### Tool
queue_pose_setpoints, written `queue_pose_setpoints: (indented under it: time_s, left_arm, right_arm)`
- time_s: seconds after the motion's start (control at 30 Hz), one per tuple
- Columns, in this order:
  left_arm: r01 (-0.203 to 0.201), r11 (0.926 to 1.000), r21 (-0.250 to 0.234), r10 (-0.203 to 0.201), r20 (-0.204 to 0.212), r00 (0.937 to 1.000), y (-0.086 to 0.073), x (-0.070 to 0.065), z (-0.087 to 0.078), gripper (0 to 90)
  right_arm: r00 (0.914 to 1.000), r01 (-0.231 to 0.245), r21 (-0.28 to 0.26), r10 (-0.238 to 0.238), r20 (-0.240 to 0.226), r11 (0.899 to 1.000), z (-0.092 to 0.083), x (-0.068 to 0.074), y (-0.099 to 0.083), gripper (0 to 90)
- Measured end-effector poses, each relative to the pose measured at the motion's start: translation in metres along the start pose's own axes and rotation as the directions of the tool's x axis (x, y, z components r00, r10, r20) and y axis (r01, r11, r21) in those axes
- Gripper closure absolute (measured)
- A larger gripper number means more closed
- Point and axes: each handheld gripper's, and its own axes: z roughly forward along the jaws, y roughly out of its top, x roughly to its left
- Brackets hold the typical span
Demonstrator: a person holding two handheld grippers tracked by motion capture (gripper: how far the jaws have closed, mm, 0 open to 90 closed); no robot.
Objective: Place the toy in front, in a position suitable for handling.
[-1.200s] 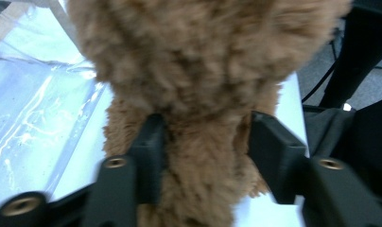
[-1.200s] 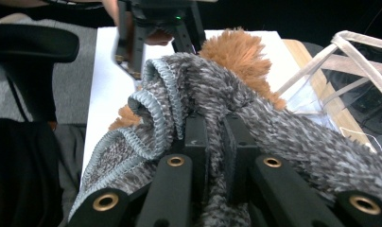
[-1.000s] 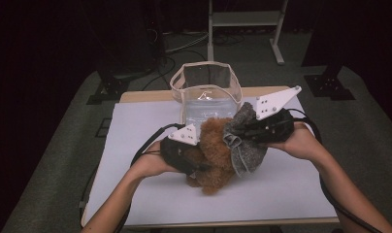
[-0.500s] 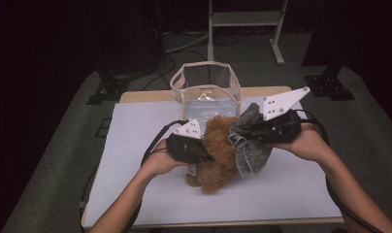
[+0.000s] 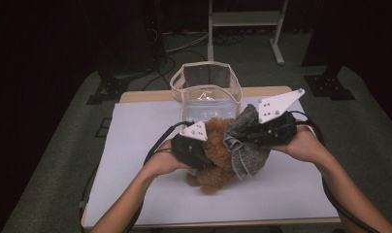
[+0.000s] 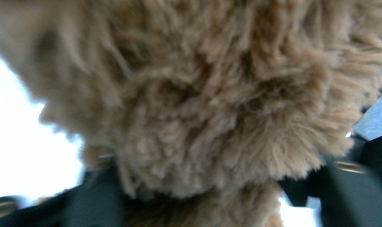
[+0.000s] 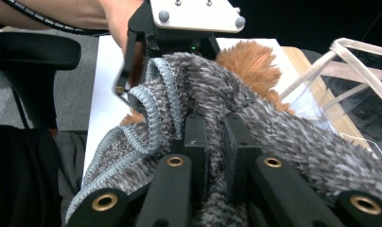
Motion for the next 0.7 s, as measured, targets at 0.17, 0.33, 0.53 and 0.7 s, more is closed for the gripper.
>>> queue_pose_setpoints:
  time_s: [0.17,0.33,0.53,0.7]
  left_arm:
    - [0.024,0.9992,-0.032,-0.024,-0.009,0.9997,-0.003,0.001,-0.004,62.3]
    - [0.015,0.9995,-0.027,-0.015,-0.004,0.9999,0.0,0.0,0.0,63.3]
    - [0.013,0.9995,-0.028,-0.013,-0.001,0.9999,0.002,-0.001,0.002,65.1]
    - [0.007,0.9998,-0.018,-0.007,-0.001,1.0,0.006,-0.001,0.004,65.9]
  right_arm:
    - [0.9997,-0.019,0.005,0.019,0.018,1.0,-0.007,-0.002,-0.006,80.9]
    - [0.9983,-0.048,0.018,0.047,0.033,0.999,-0.018,-0.004,-0.02,80.8]
    - [0.9952,-0.078,0.054,0.074,0.064,0.995,-0.031,-0.005,-0.036,80.7]
    - [0.9964,-0.061,0.041,0.058,0.061,0.997,-0.03,-0.003,-0.027,80.7]
